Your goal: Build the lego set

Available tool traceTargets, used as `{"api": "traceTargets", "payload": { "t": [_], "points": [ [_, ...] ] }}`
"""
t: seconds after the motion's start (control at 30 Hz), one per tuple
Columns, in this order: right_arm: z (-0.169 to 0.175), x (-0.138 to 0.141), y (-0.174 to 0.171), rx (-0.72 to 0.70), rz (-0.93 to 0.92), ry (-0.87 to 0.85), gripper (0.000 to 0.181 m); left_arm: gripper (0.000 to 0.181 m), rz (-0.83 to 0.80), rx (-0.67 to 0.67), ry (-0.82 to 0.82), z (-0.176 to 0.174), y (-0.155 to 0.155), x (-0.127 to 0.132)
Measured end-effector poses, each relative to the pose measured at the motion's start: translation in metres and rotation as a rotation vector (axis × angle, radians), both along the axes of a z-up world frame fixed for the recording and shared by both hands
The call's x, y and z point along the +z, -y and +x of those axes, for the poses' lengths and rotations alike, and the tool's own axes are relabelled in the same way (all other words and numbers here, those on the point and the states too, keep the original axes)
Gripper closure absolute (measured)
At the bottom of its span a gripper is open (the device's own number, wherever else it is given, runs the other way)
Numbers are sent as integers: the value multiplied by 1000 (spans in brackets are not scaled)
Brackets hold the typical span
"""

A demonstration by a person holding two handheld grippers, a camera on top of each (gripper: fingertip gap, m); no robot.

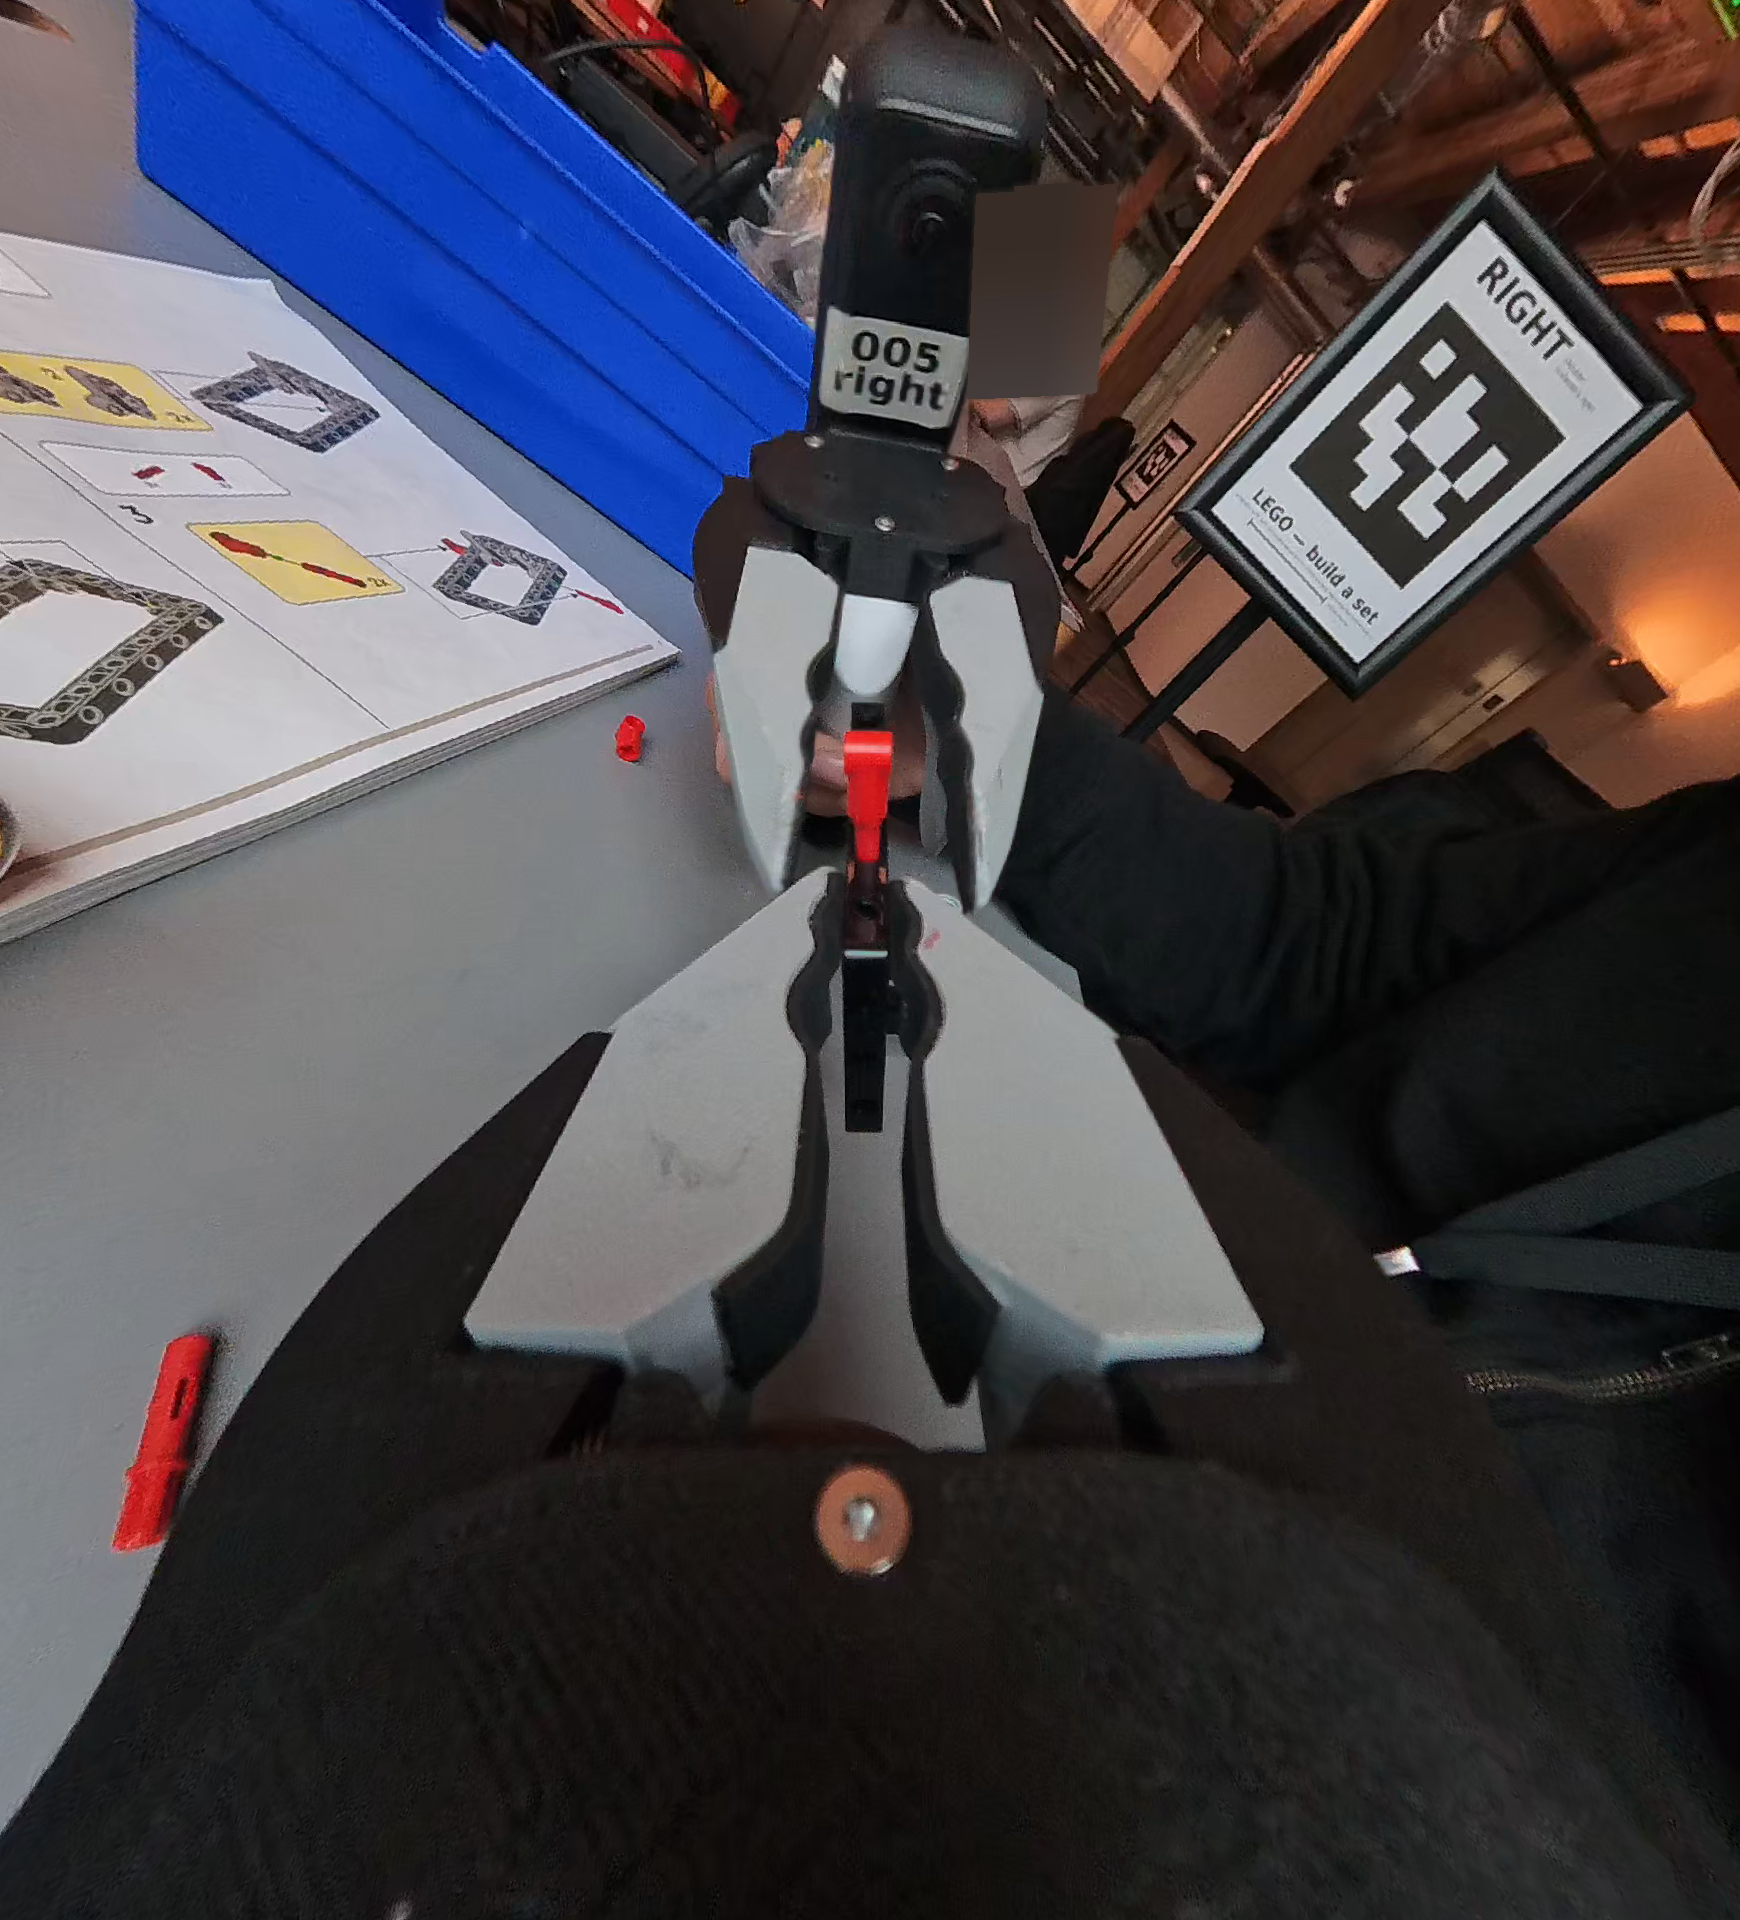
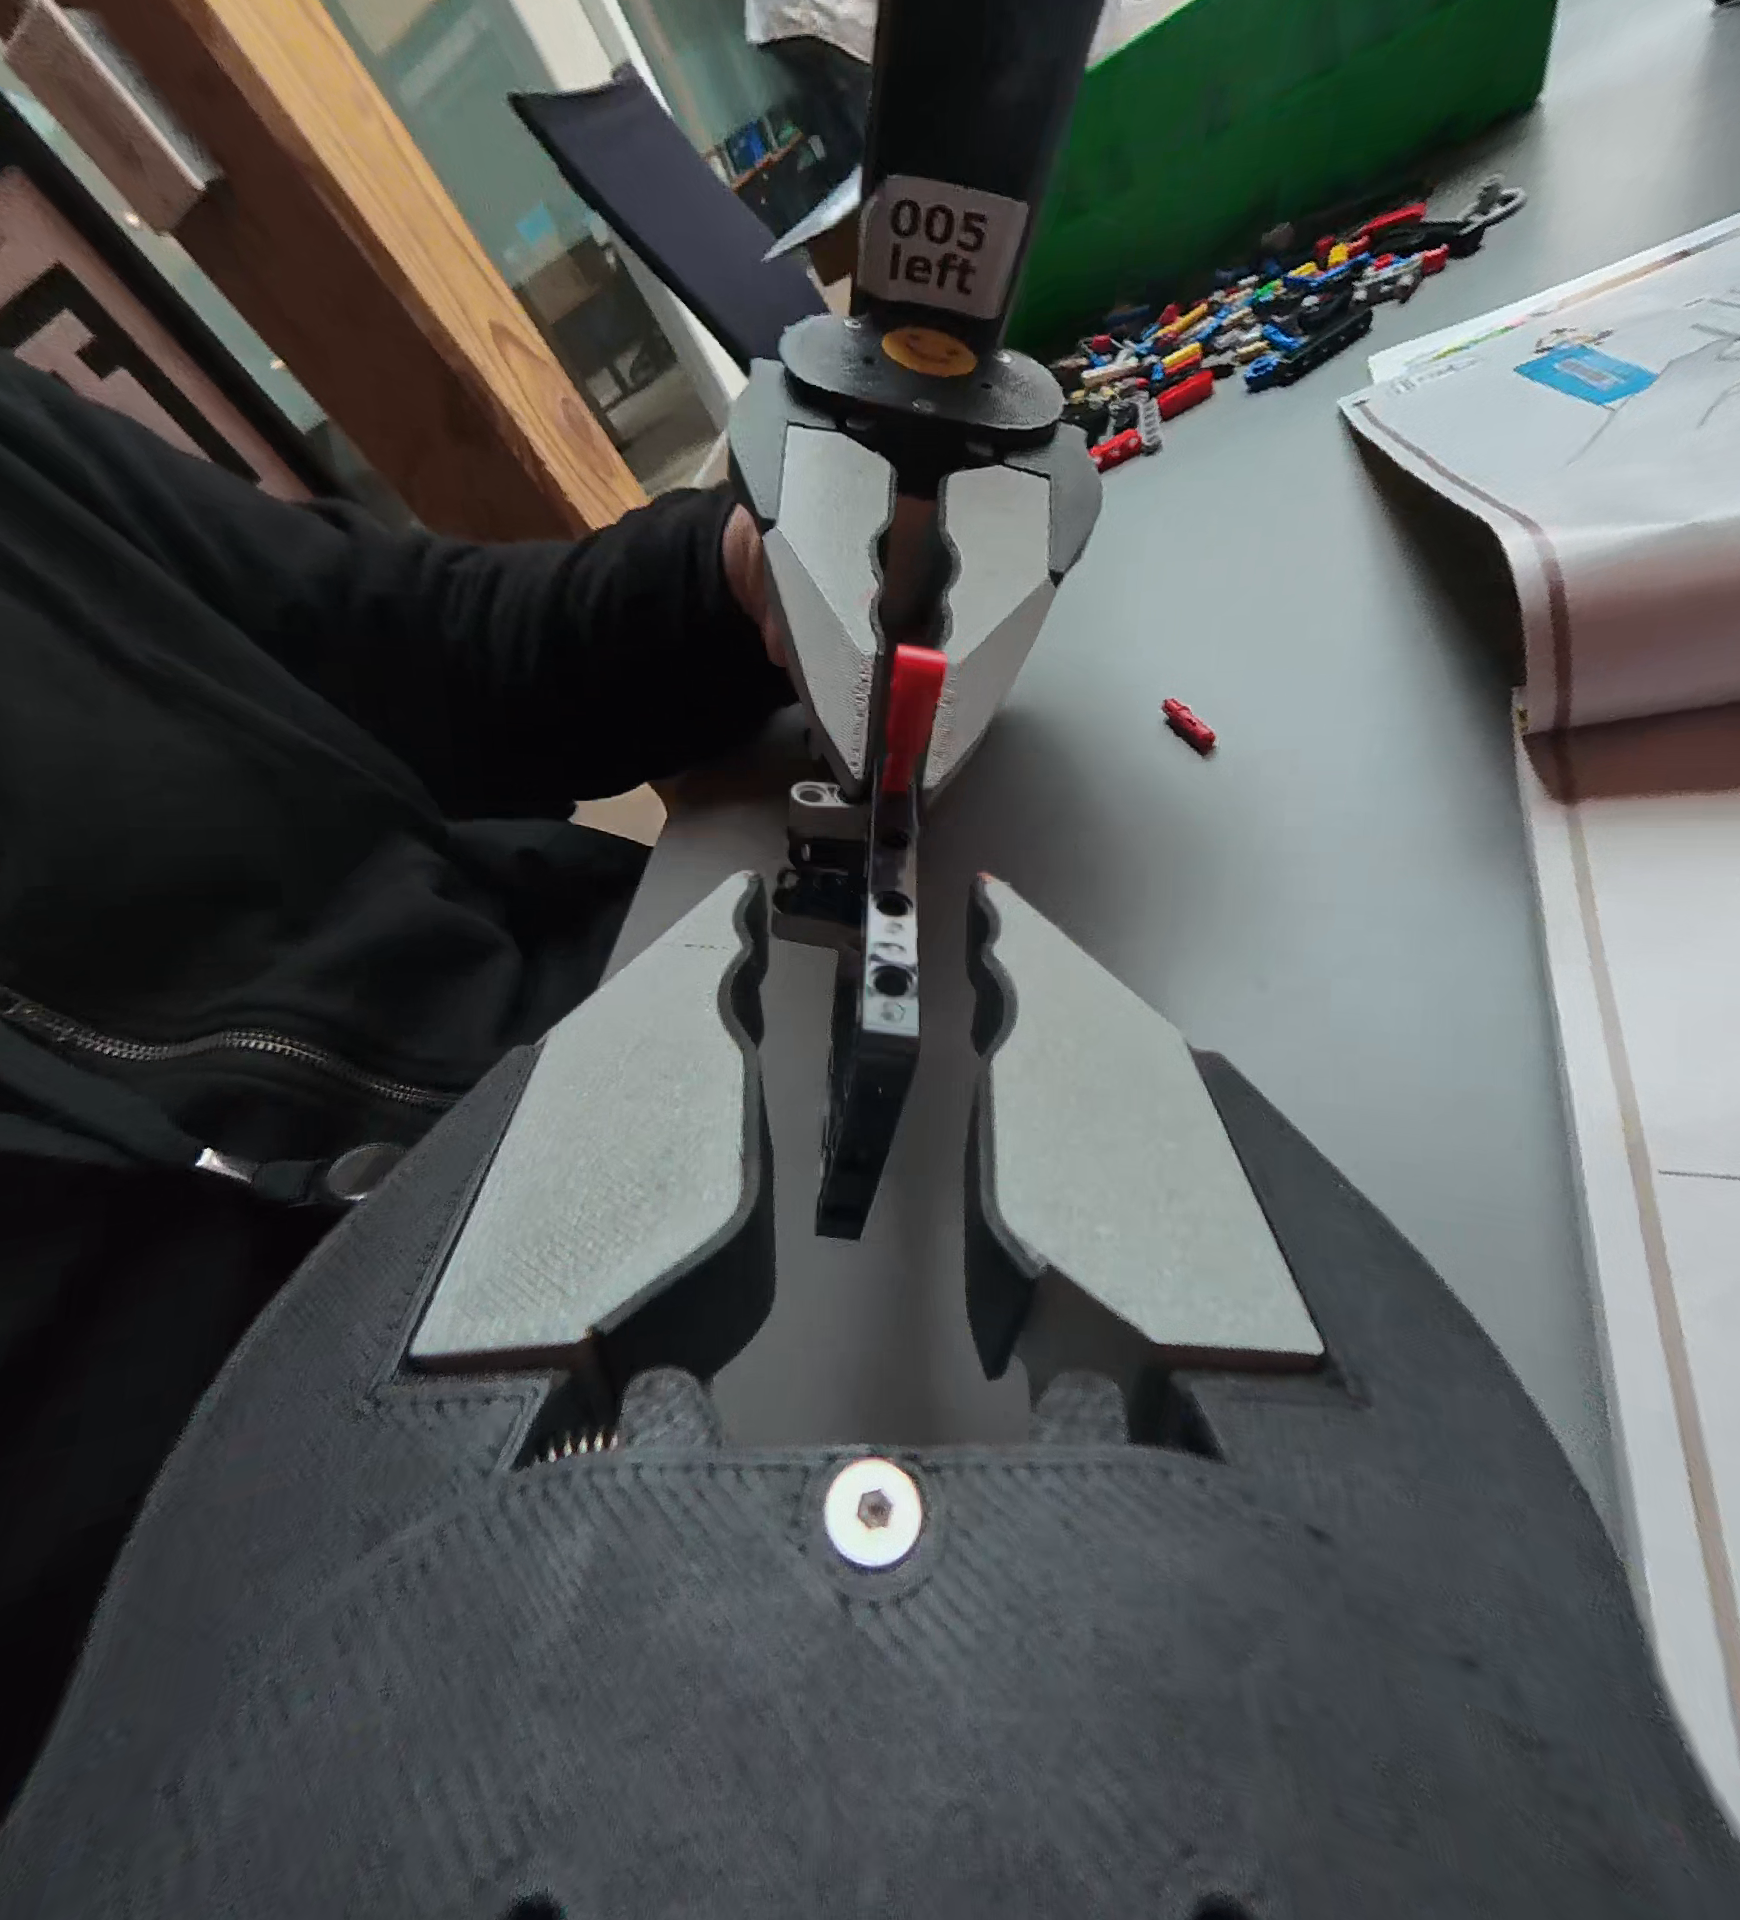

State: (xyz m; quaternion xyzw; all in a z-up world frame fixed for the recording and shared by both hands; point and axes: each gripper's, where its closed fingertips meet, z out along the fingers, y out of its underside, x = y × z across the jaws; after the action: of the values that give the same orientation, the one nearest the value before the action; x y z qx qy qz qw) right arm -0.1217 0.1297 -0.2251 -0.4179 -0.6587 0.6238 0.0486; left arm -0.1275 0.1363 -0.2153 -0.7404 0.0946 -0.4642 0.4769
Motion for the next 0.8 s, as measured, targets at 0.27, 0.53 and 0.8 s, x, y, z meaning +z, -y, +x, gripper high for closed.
{"api": "traceTargets", "payload": {
  "t": [0.27, 0.53, 0.8],
  "points": [
    [-1, 9, 3, 31, -56, -38, 169, 175, 17, -17, 39, 5, 1, 5],
    [-3, 7, 3, 4, -60, -19, 176, 175, 29, 8, -13, 6, 0, 2],
    [-3, 2, 1, 0, -97, 40, 176, 175, -29, 16, 24, 5, -2, -2]
  ]
}}
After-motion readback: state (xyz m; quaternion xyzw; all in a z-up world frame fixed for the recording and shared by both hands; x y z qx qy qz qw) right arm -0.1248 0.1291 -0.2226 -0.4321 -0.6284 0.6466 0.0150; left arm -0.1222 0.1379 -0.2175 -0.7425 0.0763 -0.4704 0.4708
